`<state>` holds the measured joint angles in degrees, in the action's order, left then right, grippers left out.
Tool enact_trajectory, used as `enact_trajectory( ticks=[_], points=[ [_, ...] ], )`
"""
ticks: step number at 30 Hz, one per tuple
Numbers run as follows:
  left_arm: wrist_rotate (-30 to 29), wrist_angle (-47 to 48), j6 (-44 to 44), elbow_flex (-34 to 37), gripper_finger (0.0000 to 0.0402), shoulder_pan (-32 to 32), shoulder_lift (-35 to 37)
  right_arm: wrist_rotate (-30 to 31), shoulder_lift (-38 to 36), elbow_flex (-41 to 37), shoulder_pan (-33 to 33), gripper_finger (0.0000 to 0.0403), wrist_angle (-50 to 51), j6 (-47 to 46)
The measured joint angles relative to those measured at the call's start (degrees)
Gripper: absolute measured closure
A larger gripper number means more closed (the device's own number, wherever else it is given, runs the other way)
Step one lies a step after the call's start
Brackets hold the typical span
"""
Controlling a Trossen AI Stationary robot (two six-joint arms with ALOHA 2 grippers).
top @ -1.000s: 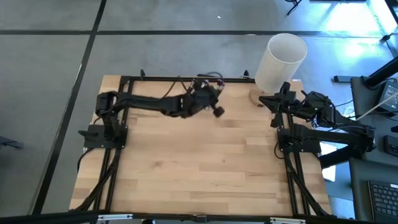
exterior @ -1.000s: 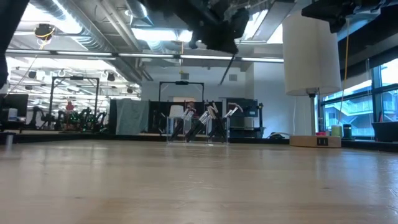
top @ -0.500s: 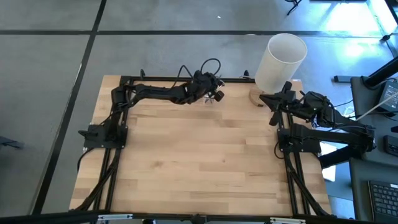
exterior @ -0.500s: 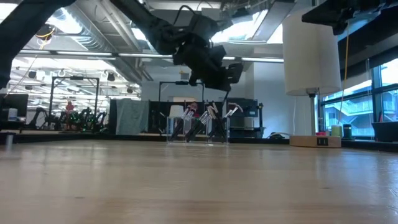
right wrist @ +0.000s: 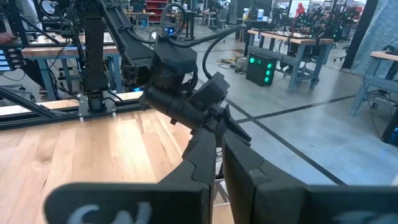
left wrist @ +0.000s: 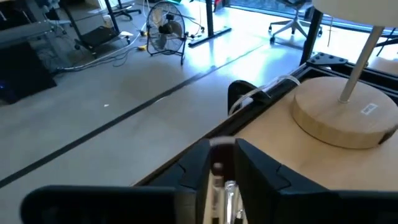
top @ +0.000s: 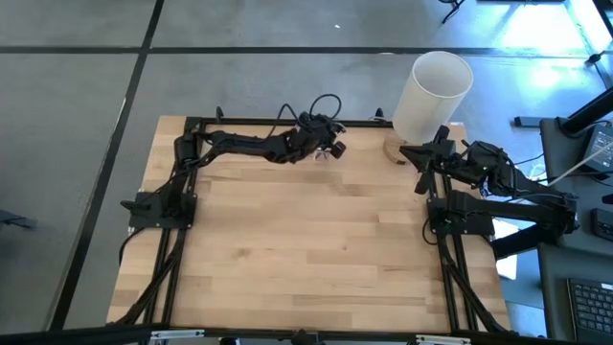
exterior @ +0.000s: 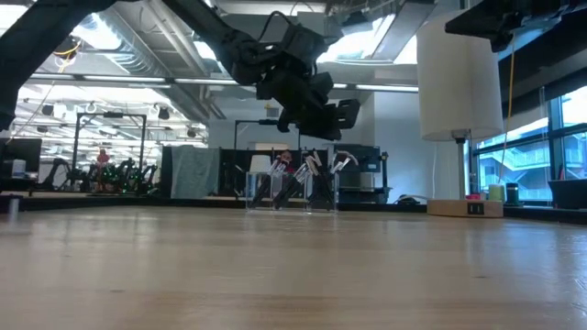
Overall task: Pick & Place Makeup Brushes
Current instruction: Put the eyeshadow brush into the transparent organizer, then return to Home Position
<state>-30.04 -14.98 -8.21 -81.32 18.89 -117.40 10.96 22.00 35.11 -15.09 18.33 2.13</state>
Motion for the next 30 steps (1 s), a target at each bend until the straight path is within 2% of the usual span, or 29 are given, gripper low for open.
enact_trajectory(
  ticks=[9,14,19,24,30],
  points=[
    [0.01,0.54,1.42,0.0,0.0275,-0.85,1.19,0.0,0.0,0.0,0.0,0.0373,0.04,0.0],
    [-0.76,4.27,5.66,-0.06,0.0265,-4.24,7.56,0.0,0.0,0.0,0.0,0.0373,0.5,-0.09],
    [-5.68,12.14,5.99,-0.07,0.0268,-9.54,14.46,-0.54,1.22,0.0,-0.02,0.0373,-0.35,-2.81],
    [-10.19,16.36,6.0,0.26,0.028,-15.83,16.85,-6.49,6.79,0.0,0.0,0.0373,-2.67,-4.04],
    [-14.77,25.24,1.35,0.31,0.0296,-22.97,16.03,-16.8,18.43,0.0,0.21,0.0373,-9.71,-6.31]
  ],
)
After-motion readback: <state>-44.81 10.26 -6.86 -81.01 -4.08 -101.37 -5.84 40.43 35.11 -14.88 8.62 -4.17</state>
